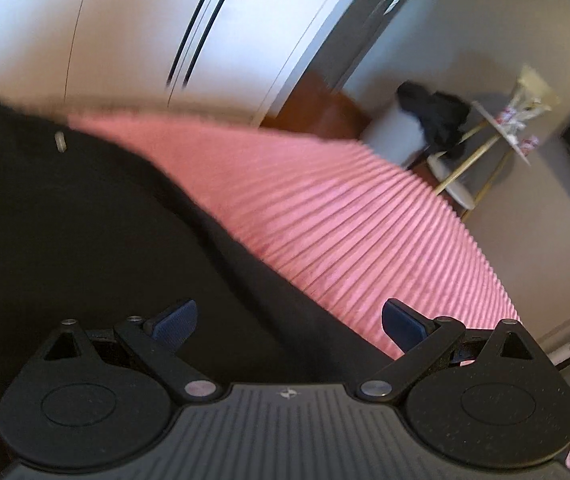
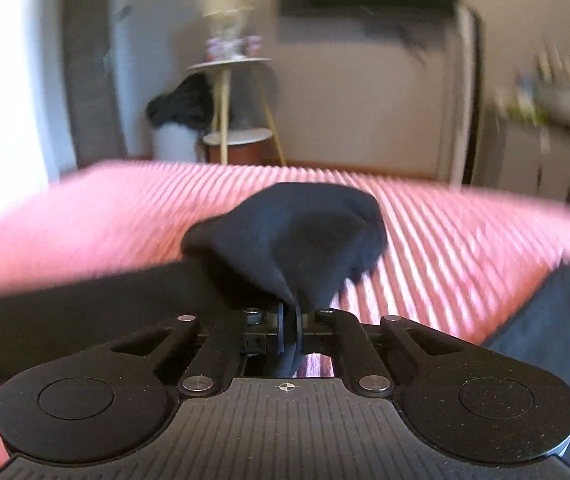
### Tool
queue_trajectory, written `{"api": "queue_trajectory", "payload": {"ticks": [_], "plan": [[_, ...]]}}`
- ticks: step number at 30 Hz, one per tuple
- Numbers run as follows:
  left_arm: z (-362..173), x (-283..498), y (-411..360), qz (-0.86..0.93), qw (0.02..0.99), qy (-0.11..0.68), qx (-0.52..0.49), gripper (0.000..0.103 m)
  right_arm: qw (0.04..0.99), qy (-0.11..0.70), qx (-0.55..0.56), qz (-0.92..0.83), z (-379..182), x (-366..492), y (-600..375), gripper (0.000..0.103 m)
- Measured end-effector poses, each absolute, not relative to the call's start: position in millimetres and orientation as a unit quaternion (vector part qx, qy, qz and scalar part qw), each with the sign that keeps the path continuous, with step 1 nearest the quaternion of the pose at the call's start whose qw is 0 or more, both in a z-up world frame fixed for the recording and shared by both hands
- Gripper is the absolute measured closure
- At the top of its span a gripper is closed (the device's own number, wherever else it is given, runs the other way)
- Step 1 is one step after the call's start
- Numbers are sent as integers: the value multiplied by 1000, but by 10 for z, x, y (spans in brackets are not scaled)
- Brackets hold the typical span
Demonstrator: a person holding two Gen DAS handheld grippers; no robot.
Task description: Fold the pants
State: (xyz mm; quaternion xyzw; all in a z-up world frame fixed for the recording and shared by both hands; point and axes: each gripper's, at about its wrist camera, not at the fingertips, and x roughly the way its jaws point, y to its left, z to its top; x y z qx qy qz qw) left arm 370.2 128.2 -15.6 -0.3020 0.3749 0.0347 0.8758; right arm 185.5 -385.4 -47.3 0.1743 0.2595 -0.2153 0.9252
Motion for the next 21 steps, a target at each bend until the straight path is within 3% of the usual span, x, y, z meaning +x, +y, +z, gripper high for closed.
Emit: {"api": "queue_trajectory", "payload": {"ticks": [1,3,4,5,6,7,8,9,15,21], "plan": [[-218,3741,1311,35,866,378,-324,4,919,257,209,-216,-484,1837,-3947,94],[-290,3771,1334,41,858,364,-360,4,916,253,211,-230,-529,1769,-3957,81],[-305,3777,1338,41,856,358,-371,4,917,249,190,-246,-548,1769,-3916,62],[-314,3779,1328,40,854,353,-379,5,921,241,167,-255,-572,1770,-3877,58],[-307,3768,1316,36,855,351,-380,18,924,239,160,-252,-602,1783,-3870,61],[-288,3762,1276,30,854,355,-378,34,925,240,175,-238,-612,1785,-3895,83],[-295,3794,1242,24,849,366,-380,78,923,236,205,-222,-609,1764,-3942,93],[-312,3774,1242,21,835,384,-393,96,921,225,235,-215,-582,1710,-4011,94],[158,2925,1258,-20,870,310,-383,95,900,147,366,-185,-205,1253,-4468,96],[371,1313,1094,-52,897,268,-348,95,883,124,416,-178,111,520,-4784,96]]}}
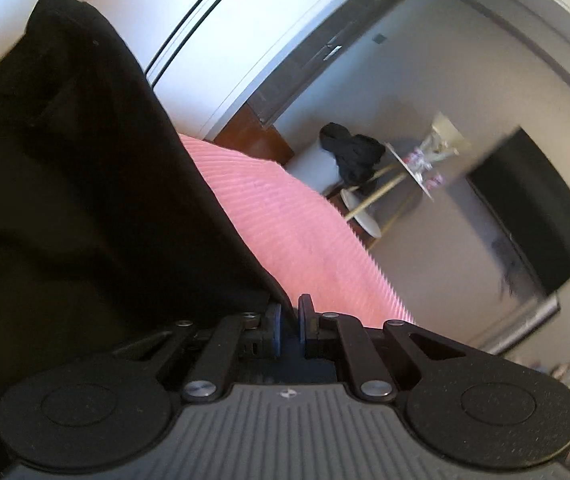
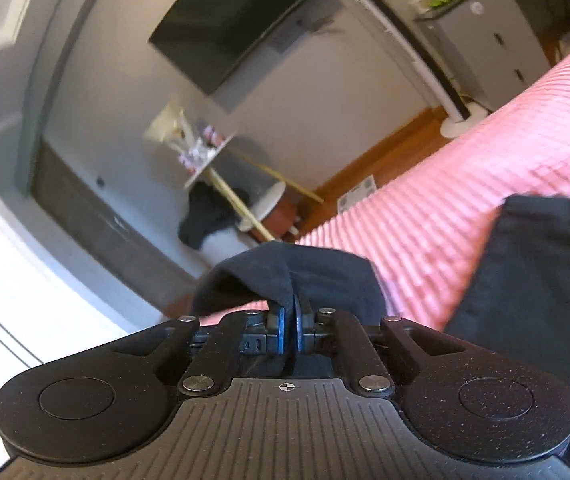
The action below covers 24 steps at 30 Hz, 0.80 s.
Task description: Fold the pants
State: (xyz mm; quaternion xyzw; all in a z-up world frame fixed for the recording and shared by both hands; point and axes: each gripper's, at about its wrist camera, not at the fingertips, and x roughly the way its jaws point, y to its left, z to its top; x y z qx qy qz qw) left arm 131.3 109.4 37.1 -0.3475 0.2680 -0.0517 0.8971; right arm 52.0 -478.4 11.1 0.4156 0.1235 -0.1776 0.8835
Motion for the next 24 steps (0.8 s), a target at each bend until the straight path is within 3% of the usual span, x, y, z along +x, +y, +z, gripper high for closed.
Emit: {"api": "queue_trajectory", "payload": {"ticks": [5,7,9,10,11,16,20,22,24], "plan": [[-2,415,1029,15,869,339,-361,91,888,212,342,-225,-60,-33,-4807,95],[-65,254,1157,47,864,348,-361,73,873,256,350,-226,-187,-90,-4868,88],[-15,163,1321,76,868,332,-362,30,850,278,385,-227,-315,-126,-4964,85],[32,118,1417,87,874,311,-364,23,844,281,398,-224,-367,-128,-5003,78],[84,80,1513,99,880,291,-362,14,839,284,404,-228,-408,-135,-5023,64],[155,22,1992,144,867,272,-392,13,876,328,251,-250,-320,170,-4756,60],[89,-62,2216,156,842,279,-434,13,903,345,38,-254,-244,495,-4358,44],[132,-86,2293,160,846,278,-425,13,902,358,-17,-241,-305,648,-4264,41],[220,-99,2370,166,852,275,-413,13,896,375,-33,-236,-371,774,-4261,54]]}}
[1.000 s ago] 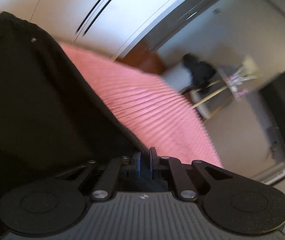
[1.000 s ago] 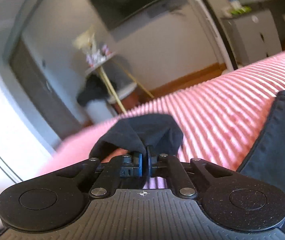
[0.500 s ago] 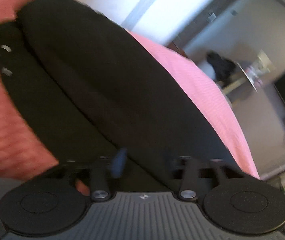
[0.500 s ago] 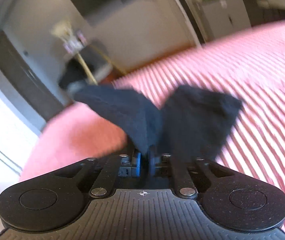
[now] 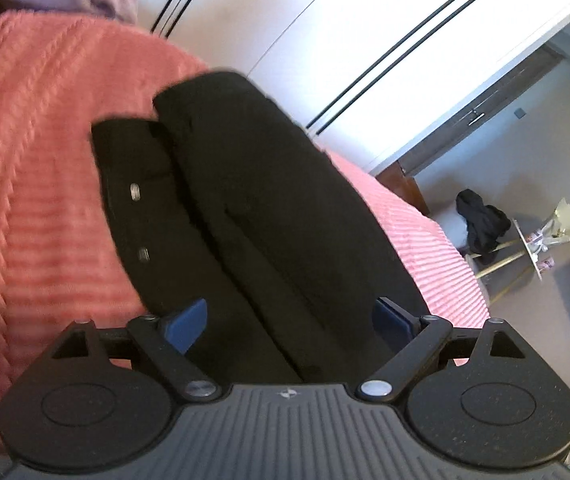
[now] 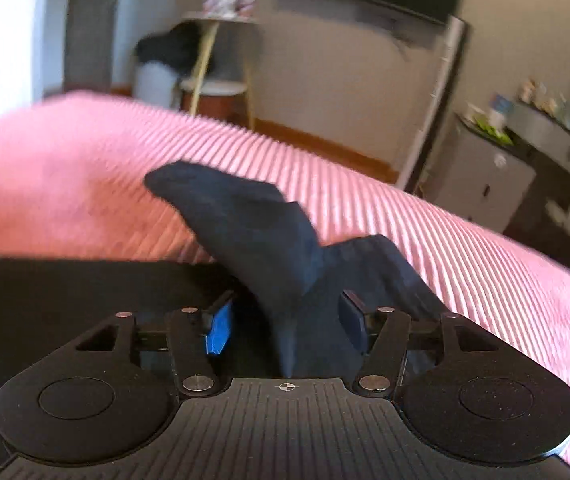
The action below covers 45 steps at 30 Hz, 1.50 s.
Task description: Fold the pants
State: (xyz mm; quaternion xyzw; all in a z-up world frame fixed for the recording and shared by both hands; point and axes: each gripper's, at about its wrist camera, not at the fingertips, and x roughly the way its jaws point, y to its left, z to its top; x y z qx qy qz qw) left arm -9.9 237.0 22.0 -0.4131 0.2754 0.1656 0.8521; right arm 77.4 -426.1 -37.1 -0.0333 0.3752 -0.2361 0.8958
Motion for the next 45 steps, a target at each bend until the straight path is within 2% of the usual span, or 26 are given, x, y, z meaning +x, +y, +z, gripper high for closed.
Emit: {"api": "queue_trajectory", "payload": {"ticks": [1,4,6,7,8,11,12,14,15,17,18,22,25,27,28,29,30,31,33,35,41,45], "plan": [[263,-119,2390,169,855,273,-407,12,898,376,-25,-228,-364,796,-4293,89],[487,-110,2521,189,873,262,-365,9,910,327,91,-237,-137,657,-4585,93],[631,-158,2662,209,889,255,-317,4,895,265,254,-252,-61,393,-5036,91],[679,-162,2725,219,893,262,-292,4,877,248,317,-261,-110,272,-5222,79],[663,-137,2811,221,894,271,-281,4,860,244,356,-273,-191,181,-5348,69],[516,-158,3033,183,881,290,-327,4,834,286,372,-291,-487,94,-5461,62],[415,-141,3096,170,872,292,-353,4,824,303,377,-295,-587,66,-5475,61],[261,-78,3152,156,861,294,-384,4,812,297,406,-295,-690,-28,-5506,68],[195,-19,3159,143,862,286,-393,4,808,287,423,-292,-686,-63,-5526,66],[97,102,3132,132,865,271,-402,4,797,271,462,-279,-655,-100,-5582,51],[19,184,3128,137,858,274,-413,4,793,262,479,-272,-632,-109,-5602,49],[-330,488,3142,130,824,287,-471,5,790,244,502,-253,-571,-109,-5697,49],[-550,557,3198,129,798,265,-526,9,786,242,509,-255,-578,-109,-5734,51],[-585,580,3233,131,789,249,-546,15,783,245,508,-263,-614,-148,-5723,67],[-596,599,3249,133,789,251,-544,20,782,249,505,-266,-603,-161,-5671,81],[-586,602,3258,135,790,252,-542,40,782,256,499,-270,-618,-137,-5678,96],[-584,597,3277,135,790,254,-541,55,783,264,489,-278,-591,-134,-5647,96],[-589,582,3304,130,788,254,-545,56,786,272,476,-287,-570,-108,-5629,96],[-578,550,3340,122,786,254,-550,68,794,293,441,-299,-517,-15,-5580,97],[-454,455,3311,115,795,247,-542,76,807,300,415,-295,-401,68,-5543,97],[102,-40,3265,78,839,182,-507,93,853,215,417,-229,18,-50,-5564,97],[-41,-296,3337,113,843,228,-474,93,859,245,377,-245,-124,-234,-5548,97]]}}
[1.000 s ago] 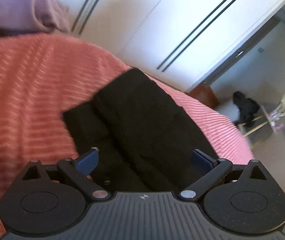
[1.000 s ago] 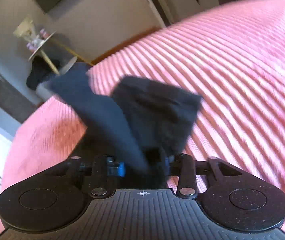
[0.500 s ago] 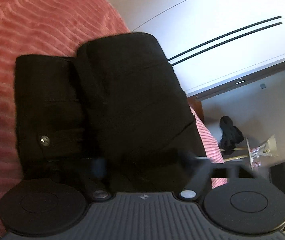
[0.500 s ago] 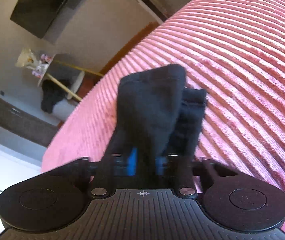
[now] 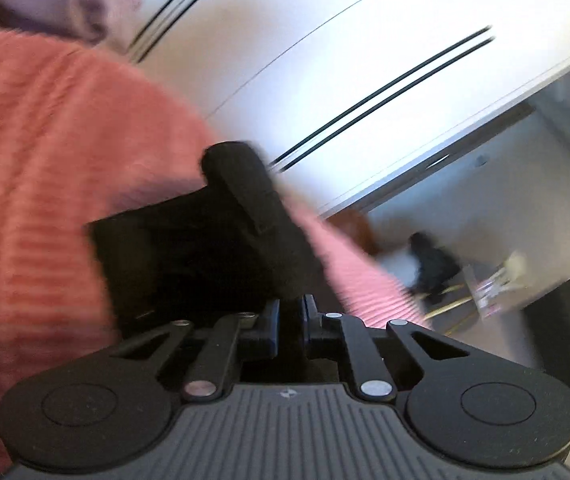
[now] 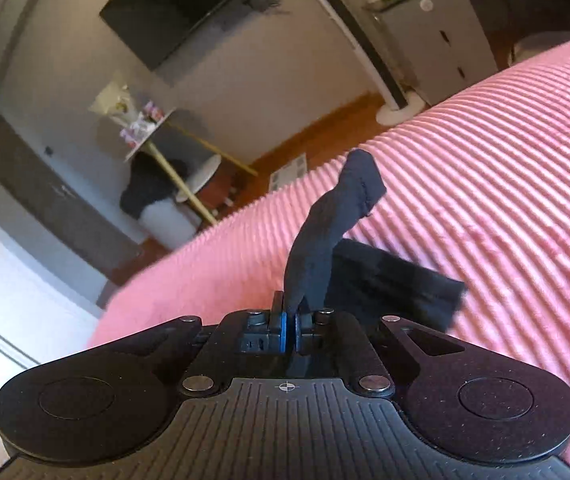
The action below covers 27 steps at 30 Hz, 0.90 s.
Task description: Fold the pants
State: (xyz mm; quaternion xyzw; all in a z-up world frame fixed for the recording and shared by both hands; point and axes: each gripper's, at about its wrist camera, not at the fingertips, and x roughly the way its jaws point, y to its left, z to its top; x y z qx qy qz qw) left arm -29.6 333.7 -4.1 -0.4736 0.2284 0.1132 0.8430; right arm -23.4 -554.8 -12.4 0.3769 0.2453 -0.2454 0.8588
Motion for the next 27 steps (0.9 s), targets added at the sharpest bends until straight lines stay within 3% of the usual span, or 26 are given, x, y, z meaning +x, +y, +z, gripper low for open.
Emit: {"api": "queue_trajectory", "payload": {"ticks": [3,7,8,9,11,12,15,17,19,20,22,23,25,26,27], "plan": [[-278,-449,3375,140,830,258,-474,95,829,299,372,-291,-423,-271,-5592,94],[-184,-529,3338,155,838,261,-453,92,811,314,380,-315,-519,-319,-5603,69],[-117,-457,3324,152,843,266,-443,80,809,312,387,-313,-510,-341,-5617,65],[-92,-415,3302,146,846,271,-436,58,808,307,400,-304,-503,-392,-5642,63],[-93,-340,3215,144,847,279,-429,26,802,300,429,-287,-518,-451,-5683,57],[-114,-307,3197,148,848,278,-426,26,802,298,438,-277,-529,-456,-5680,57],[-303,-238,3179,150,837,270,-453,26,804,302,436,-269,-525,-401,-5648,62],[-426,-187,3191,144,815,270,-492,26,806,302,431,-271,-532,-358,-5610,83],[-524,-141,3203,143,804,265,-512,27,808,301,429,-271,-525,-344,-5598,94],[-547,-124,3214,146,802,262,-516,30,808,299,429,-271,-531,-346,-5605,94],[-601,-103,3259,160,787,257,-537,40,804,302,433,-273,-539,-307,-5621,93],[-610,-100,3280,160,783,249,-548,51,802,303,436,-273,-549,-289,-5626,89],[-630,-68,3311,159,776,248,-558,51,798,313,441,-266,-582,-232,-5638,84],[-640,-47,3319,159,776,253,-555,59,797,318,441,-264,-589,-204,-5631,83],[-643,-35,3321,163,776,259,-551,81,799,321,434,-266,-578,-174,-5615,85]]}}
